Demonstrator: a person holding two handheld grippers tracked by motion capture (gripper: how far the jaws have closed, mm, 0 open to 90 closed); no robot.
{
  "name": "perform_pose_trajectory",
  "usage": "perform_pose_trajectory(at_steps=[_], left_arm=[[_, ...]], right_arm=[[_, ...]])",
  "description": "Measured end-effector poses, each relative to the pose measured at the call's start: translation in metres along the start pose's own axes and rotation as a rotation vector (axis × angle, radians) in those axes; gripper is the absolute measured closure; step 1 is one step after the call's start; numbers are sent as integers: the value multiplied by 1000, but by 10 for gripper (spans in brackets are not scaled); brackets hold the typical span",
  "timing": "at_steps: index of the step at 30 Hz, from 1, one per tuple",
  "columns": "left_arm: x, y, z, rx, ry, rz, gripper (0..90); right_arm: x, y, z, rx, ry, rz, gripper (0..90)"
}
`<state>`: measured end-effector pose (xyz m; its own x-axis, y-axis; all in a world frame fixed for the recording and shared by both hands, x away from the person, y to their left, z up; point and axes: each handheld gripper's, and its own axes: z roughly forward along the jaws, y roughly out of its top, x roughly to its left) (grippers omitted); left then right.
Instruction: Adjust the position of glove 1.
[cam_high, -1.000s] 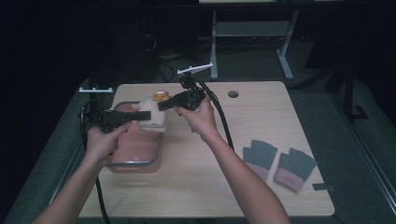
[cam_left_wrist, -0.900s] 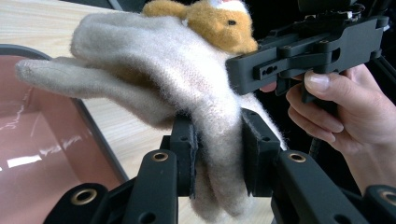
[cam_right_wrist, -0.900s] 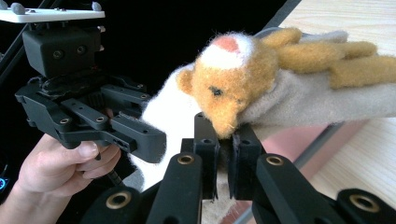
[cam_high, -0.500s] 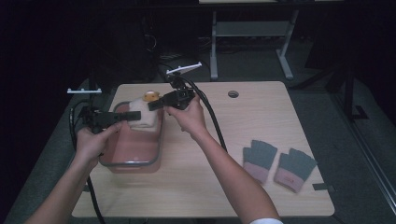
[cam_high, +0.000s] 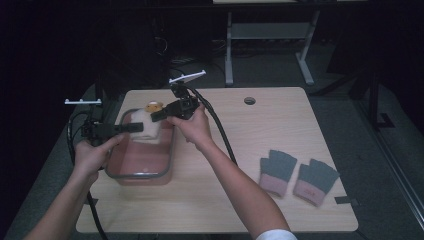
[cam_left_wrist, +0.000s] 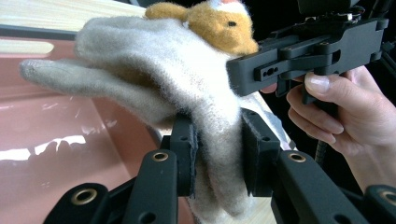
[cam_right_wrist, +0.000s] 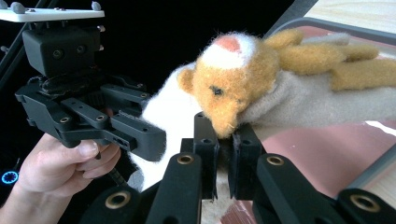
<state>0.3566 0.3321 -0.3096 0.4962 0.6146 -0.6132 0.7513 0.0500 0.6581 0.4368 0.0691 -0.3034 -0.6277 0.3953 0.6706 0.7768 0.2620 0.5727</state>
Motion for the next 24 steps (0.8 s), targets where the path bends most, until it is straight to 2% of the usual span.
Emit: perform_pose_trajectory(at_steps=[13, 24], left_arm=[[17, -10, -1, 16, 32, -29, 693], [35, -23, 3, 36, 59, -78, 694]], right_arm=[[-10, -1, 24, 42, 5, 34, 838], [-25, -7, 44, 77, 6, 66, 836]])
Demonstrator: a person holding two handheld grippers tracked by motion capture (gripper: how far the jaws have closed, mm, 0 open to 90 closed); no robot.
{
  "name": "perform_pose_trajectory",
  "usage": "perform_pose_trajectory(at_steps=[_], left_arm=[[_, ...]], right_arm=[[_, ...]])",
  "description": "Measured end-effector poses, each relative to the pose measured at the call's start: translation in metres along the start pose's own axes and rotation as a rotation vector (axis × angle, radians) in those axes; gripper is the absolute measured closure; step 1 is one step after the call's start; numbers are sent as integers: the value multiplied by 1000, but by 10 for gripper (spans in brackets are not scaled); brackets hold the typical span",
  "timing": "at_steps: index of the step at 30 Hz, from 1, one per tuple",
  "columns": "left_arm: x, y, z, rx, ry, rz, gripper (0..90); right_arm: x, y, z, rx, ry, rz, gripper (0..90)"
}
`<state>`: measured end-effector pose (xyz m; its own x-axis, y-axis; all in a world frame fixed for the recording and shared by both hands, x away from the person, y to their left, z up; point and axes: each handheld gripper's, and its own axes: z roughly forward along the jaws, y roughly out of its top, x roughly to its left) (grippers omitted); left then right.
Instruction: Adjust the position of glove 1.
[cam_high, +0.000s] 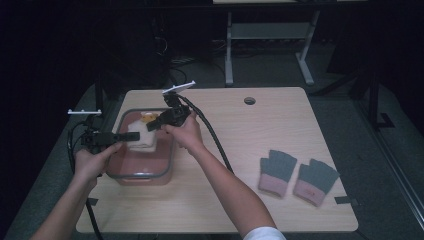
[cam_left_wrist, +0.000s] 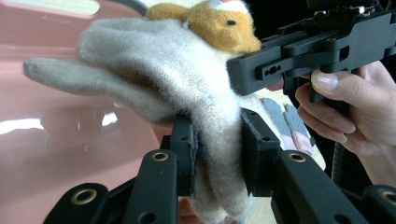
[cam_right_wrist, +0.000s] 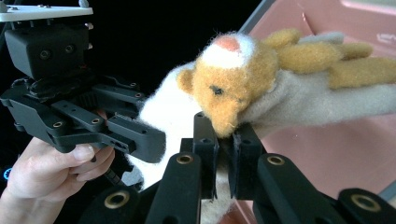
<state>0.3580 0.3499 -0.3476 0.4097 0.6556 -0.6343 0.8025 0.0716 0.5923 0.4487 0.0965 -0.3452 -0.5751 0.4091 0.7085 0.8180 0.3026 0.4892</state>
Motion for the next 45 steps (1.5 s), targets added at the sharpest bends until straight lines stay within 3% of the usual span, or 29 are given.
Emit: perform_pose_trajectory(at_steps=[15, 22, 27, 45], left_arm=[[16, -14, 11, 57, 57, -37, 693], [21, -18, 17, 90, 87, -32, 694], [23, -22, 21, 107, 109, -46, 695], [25, -33, 32, 137, 217, -36, 697]], right_arm=[[-22, -12, 26, 41, 6, 48, 834], [-30, -17, 33, 66, -3, 68, 828], [-31, -19, 37, 84, -23, 68, 820], [-28, -19, 35, 133, -108, 41, 781]])
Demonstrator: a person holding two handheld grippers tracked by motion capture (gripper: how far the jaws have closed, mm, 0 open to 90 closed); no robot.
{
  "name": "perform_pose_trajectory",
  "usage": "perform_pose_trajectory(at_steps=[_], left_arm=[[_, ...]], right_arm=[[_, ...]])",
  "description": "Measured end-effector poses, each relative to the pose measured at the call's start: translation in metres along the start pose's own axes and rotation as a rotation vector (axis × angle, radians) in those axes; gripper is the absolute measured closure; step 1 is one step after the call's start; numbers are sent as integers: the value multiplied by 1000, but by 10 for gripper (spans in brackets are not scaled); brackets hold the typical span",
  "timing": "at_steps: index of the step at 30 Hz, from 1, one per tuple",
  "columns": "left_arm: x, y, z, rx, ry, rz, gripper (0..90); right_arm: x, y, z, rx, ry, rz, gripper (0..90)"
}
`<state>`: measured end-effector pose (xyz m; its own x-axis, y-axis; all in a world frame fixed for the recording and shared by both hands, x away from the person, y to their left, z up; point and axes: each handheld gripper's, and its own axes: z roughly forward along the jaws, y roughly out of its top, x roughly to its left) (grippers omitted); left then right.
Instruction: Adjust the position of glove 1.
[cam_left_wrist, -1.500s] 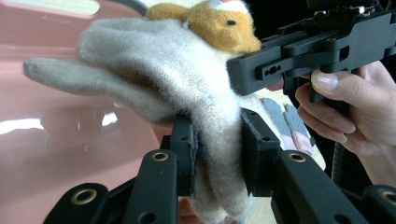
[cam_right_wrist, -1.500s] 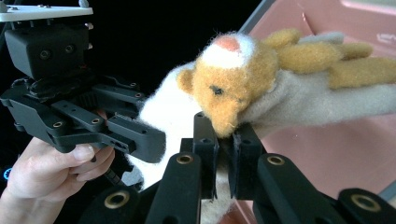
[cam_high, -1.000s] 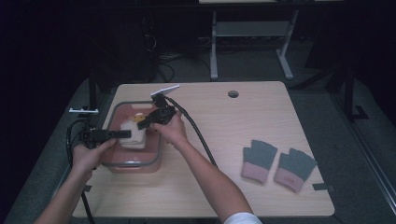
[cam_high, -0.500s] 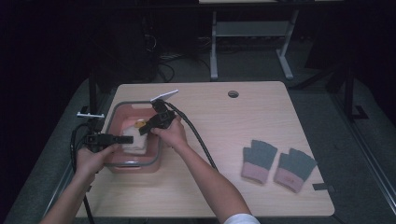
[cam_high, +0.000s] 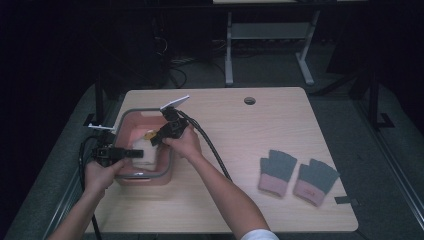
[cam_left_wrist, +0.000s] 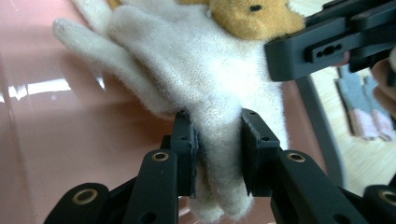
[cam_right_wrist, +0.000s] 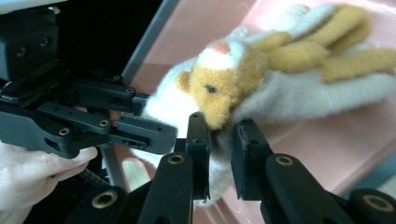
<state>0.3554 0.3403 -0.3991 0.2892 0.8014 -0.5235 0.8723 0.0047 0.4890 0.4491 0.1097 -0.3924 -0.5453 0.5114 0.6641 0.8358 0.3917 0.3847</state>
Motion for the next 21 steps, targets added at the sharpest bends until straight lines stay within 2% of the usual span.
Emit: perform_pose_trajectory(at_steps=[7, 9, 14, 17, 18, 21], left_arm=[[-1, 0, 1, 16, 29, 9, 694], [-1, 0, 0, 21, 45, 25, 693], [-1, 0, 1, 22, 51, 15, 692], [0, 0, 3, 48, 67, 24, 690], [1, 0, 3, 58, 71, 27, 689], [3, -3, 6, 66, 69, 5, 676]], right_arm=[[-1, 0, -1, -4, -16, 11, 755], [-1, 0, -2, -8, -23, 10, 738], [-1, 1, -5, -22, -33, 21, 733], [-1, 1, -7, -33, -39, 15, 735], [-2, 1, -9, -55, -37, 23, 735], [-2, 1, -13, -59, -30, 20, 735]])
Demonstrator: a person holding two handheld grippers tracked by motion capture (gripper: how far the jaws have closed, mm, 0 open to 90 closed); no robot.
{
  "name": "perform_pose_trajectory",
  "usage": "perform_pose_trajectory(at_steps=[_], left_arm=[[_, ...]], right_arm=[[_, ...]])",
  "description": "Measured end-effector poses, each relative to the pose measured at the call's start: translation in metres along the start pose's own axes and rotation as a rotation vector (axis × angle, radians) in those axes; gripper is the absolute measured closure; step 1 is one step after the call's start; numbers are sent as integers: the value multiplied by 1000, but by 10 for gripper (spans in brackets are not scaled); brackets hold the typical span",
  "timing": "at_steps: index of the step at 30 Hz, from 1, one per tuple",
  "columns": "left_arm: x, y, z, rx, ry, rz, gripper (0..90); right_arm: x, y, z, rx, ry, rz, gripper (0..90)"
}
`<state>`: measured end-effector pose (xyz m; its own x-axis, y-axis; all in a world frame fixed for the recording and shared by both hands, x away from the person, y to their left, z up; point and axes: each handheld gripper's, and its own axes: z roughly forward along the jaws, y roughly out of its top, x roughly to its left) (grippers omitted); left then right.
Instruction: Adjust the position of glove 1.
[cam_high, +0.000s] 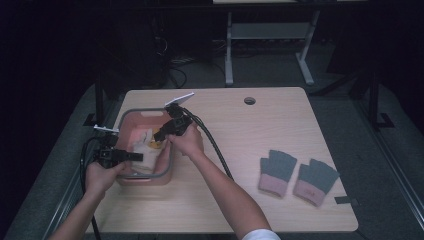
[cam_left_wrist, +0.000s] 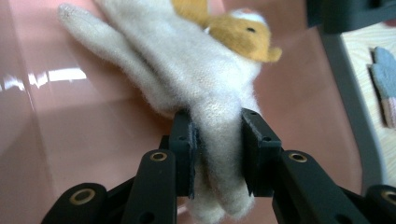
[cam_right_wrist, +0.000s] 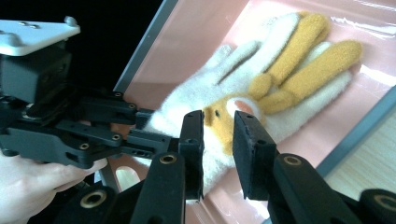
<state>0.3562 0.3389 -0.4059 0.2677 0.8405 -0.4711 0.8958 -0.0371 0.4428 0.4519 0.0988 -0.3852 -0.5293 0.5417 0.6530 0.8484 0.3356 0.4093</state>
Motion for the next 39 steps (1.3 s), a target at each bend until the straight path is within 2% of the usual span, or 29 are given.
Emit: perform_pose_trajectory(at_steps=[2, 4, 8, 13, 16, 19, 23, 25, 27, 28, 32, 36, 39], left_arm=[[1, 0, 0, -1, 12, 9, 654], [0, 1, -3, -17, 14, -6, 606], [-5, 4, -15, -41, 30, 19, 541], [-11, 10, -26, -77, 41, 43, 555], [-12, 11, -21, -38, 43, 66, 639], [-14, 11, -12, 26, 104, 118, 691], [-13, 11, -3, 81, 156, 136, 702], [-13, 11, 0, 98, 166, 140, 707], [-11, 12, 3, 131, 154, 131, 694], [-11, 13, 4, 149, 154, 143, 683], [-12, 15, 5, 158, 161, 146, 682], [-13, 15, 3, 143, 158, 151, 682], [-17, 17, -2, 109, 148, 138, 668]], right_arm=[[0, 0, -1, -1, 0, 0, 735], [-1, -1, -2, -4, 2, -6, 735], [0, -3, -4, -2, 13, -10, 736], [0, -4, -9, -13, 24, -13, 736], [-1, -6, -13, -19, 26, -13, 736], [-2, -7, -16, -26, 35, -14, 736], [-3, -10, -20, -24, 43, -17, 736], [-4, -11, -21, -31, 48, -18, 736], [-5, -12, -22, -33, 48, -15, 736], [-5, -12, -23, -31, 52, -13, 736], [-5, -14, -25, -35, 59, -16, 736], [-5, -15, -27, -36, 68, -23, 735], [-5, -16, -29, -40, 65, -23, 733]])
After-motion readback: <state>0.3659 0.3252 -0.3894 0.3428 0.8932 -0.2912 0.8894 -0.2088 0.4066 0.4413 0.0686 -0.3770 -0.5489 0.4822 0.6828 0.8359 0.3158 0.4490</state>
